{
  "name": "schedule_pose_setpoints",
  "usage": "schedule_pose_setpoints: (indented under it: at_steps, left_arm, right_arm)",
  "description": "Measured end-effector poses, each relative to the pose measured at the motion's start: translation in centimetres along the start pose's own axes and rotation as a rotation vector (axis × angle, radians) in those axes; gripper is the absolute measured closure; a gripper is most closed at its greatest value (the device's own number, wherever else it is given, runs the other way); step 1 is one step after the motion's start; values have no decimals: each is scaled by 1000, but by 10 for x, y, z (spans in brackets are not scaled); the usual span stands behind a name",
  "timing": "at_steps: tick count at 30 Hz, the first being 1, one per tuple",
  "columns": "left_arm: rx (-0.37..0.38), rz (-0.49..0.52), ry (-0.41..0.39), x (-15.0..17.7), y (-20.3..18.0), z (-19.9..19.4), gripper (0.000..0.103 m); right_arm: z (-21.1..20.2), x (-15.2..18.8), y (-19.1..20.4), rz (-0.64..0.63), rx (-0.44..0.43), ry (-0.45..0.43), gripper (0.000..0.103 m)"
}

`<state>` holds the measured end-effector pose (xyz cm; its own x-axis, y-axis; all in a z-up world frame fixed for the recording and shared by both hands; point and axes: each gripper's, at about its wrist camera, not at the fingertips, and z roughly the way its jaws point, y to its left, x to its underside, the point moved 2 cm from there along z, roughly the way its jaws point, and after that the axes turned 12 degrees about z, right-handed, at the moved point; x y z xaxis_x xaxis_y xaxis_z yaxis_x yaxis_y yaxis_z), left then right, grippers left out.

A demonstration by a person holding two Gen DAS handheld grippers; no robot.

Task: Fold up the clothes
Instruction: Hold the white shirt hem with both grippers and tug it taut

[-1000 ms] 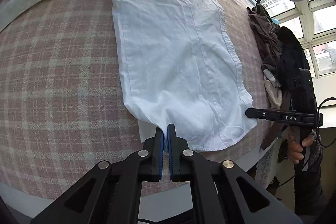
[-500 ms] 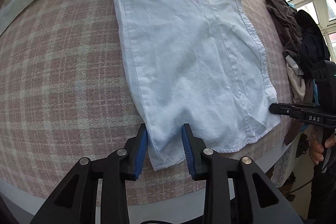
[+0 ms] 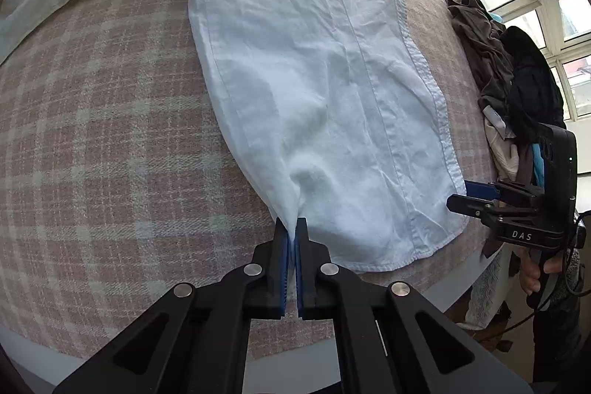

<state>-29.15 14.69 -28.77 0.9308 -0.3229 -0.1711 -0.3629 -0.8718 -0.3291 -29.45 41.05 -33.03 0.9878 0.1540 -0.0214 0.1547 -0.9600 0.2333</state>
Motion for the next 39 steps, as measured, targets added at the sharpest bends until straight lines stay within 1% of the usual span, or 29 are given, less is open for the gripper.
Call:
schedule_pose_setpoints:
  at_steps: [1,2,3,6,8,11,12,15,16,19,20,22,24,26,31,33,36,39]
  left_arm:
    - [1,2,-1,0,0,1,101]
    - [2,4,-3,-1,-1,1,101]
    - [5,6,-7,-1,-1,1,101]
    - [24,2,-23,-5,-3,0,101]
    - [37,-5,-41,-7,-2,-9,101]
    - [34,24,-91,-2,-11,-35,101]
    - [32,36,-109,0,-14,-44,101]
    - [26,71,-162,5,-24,-72,101]
    - [32,82,-169,9,-27,-77,101]
    - [23,98,-146,24,-27,-75,101]
    - [23,93,-135,27,-23,-72,101]
    - [36,57,-119,32,-10,-66,101]
    - [55,14,-119,29,-1,-59,102]
    - [37,20,-135,21,-1,-58,102]
    - [50,2,-161,-8,0,-59,102]
    - [57,-7,-189,-15,2,-68,102]
    - [62,12,-192,-19,2,-70,101]
    - [61,17,-130,-14,5,-51,102]
  right_arm:
    - [2,2,4,-22,15,-4,65]
    - [4,3,9,-50,18,-3,88]
    - [5,3,10,-58,15,-4,95]
    - [6,-1,5,-30,-31,14,98]
    - [7,-6,-3,17,-85,41,99]
    - [-4,-12,-14,85,-195,56,100]
    - [-12,-13,-15,92,-223,48,100]
    - [-38,-6,-10,60,-267,14,100]
    - [-43,-1,-7,40,-271,11,100]
    - [-49,16,-3,-3,-266,17,100]
    - [-47,20,-3,-10,-264,22,100]
    - [-40,21,-5,-12,-232,13,100]
    - [-35,13,-8,8,-229,0,100]
    - [-37,1,-11,31,-234,-23,100]
    - [-51,-34,-9,79,-260,-78,100]
    - [-58,-35,-13,96,-285,-90,100]
    - [-65,-32,-22,123,-312,-92,100]
    - [-43,-27,-27,163,-309,-44,100]
